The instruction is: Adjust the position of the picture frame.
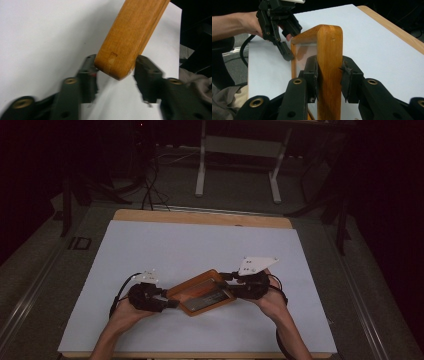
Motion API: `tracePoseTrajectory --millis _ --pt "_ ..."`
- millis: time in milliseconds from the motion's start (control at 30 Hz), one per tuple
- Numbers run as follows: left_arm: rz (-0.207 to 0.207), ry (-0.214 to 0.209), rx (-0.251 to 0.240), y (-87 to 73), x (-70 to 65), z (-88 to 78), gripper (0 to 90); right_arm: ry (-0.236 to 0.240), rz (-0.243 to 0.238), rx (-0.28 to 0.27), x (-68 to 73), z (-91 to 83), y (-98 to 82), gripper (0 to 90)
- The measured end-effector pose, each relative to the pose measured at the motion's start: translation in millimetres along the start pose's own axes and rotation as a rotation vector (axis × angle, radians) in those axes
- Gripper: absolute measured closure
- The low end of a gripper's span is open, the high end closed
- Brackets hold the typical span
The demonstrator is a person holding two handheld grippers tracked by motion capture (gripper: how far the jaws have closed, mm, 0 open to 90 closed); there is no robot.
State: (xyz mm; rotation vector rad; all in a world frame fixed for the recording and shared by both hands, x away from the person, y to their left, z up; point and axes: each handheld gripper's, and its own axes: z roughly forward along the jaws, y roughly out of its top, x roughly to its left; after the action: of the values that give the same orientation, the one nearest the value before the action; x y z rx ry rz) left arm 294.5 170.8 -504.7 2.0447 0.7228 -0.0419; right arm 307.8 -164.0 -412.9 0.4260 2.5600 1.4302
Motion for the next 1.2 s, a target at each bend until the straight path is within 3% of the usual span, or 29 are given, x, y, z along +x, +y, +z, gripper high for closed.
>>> tracePoseTrajectory --millis 67,100,133,167,233,300,333,400,467,600,667,767,900,1033,1200 --pt "0.005 0.003 -0.010 0.1 -0.5 -1.9 44.1 0.002 -0.010 0.002 0.7 0.5 1.3 68.9" --pt "0.019 0.035 -0.046 2.4 -3.5 -7.2 39.8 0.004 -0.018 0.007 1.7 1.4 3.4 68.9" --pt "0.019 0.035 -0.046 2.4 -3.5 -7.2 38.4 0.006 -0.020 0.006 2.0 2.0 4.3 68.9" --pt "0.040 0.060 -0.063 7.8 -6.9 -12.5 38.3 0.005 -0.027 0.009 2.4 2.9 5.8 68.9" --pt "0.071 0.068 -0.081 15.5 -11.1 -15.8 38.4 0.006 -0.039 0.009 3.4 4.7 8.5 68.9" --pt "0.113 0.075 -0.087 25.4 -17.2 -17.0 40.0 0.008 -0.050 0.011 5.3 6.8 12.0 68.8" --pt "0.113 0.075 -0.087 25.4 -17.2 -17.0 41.1 0.011 -0.055 0.013 6.3 7.6 13.5 68.8" --pt "0.178 0.090 -0.064 41.3 -27.4 -15.7 43.7 0.014 -0.069 0.021 8.9 9.7 17.7 68.8" --pt "0.207 0.091 -0.045 48.4 -30.1 -13.9 46.7 0.022 -0.090 0.023 11.5 12.1 21.7 68.7" --pt "0.227 0.046 -0.035 53.0 -28.9 -12.5 50.4 0.036 -0.131 0.033 17.2 16.3 29.2 68.8" --pt "0.246 0.038 -0.031 51.2 -29.4 -13.5 58.6 0.036 -0.135 0.036 18.2 18.1 31.6 68.7" --pt "0.268 0.020 -0.034 47.1 -30.8 -17.8 65.7 0.045 -0.126 0.030 16.5 19.9 32.2 66.3" --pt "0.305 0.047 -0.026 43.3 -35.7 -20.6 67.3 0.057 -0.101 0.019 14.6 21.5 30.6 64.1" --pt "0.291 0.064 -0.022 36.3 -33.5 -26.0 68.8 0.050 -0.033 0.017 9.2 24.1 22.4 48.5" --pt "0.273 0.064 -0.024 27.9 -30.2 -31.1 68.9 0.031 0.032 0.008 2.6 21.3 4.4 43.5"
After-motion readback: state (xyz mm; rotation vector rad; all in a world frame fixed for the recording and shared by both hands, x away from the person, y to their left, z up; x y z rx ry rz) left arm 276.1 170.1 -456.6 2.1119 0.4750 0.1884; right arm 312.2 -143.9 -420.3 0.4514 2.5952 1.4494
